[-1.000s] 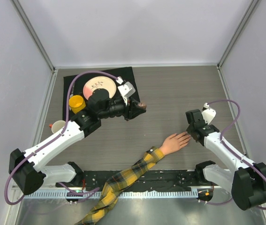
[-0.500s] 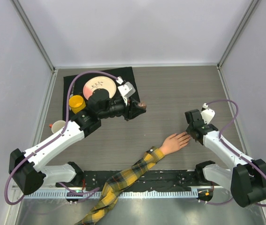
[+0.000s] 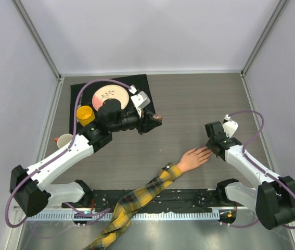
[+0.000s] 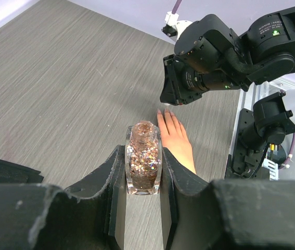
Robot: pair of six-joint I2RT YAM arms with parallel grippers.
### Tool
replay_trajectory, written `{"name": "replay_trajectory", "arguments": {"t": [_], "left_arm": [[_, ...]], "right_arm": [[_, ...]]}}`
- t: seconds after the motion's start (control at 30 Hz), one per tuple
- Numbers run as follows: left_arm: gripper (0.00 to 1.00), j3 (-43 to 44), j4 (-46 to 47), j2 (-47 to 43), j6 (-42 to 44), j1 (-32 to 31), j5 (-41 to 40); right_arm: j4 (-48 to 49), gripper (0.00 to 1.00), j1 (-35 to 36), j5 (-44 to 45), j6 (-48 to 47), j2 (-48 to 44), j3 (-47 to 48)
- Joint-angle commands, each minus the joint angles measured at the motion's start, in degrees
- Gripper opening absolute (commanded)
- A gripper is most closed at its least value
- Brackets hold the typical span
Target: Paint the nails
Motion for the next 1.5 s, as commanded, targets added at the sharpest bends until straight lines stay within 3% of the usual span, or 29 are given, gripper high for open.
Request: {"name": "replay_trajectory", "arguments": {"t": [0.0,1.47], "left_arm": [[0.00,0.10,3.58,-0.68,1.09,-0.28,0.59],[0.00,0.10,3.05,-0.51,1.70,-0.28,0.68]], "right_arm": [[1.89,0.01,-0.15,0.93,-0.65,0.64,0.72],[3.56,0.01,-3.14,1.20,0.67,3.98,0.37]]}}
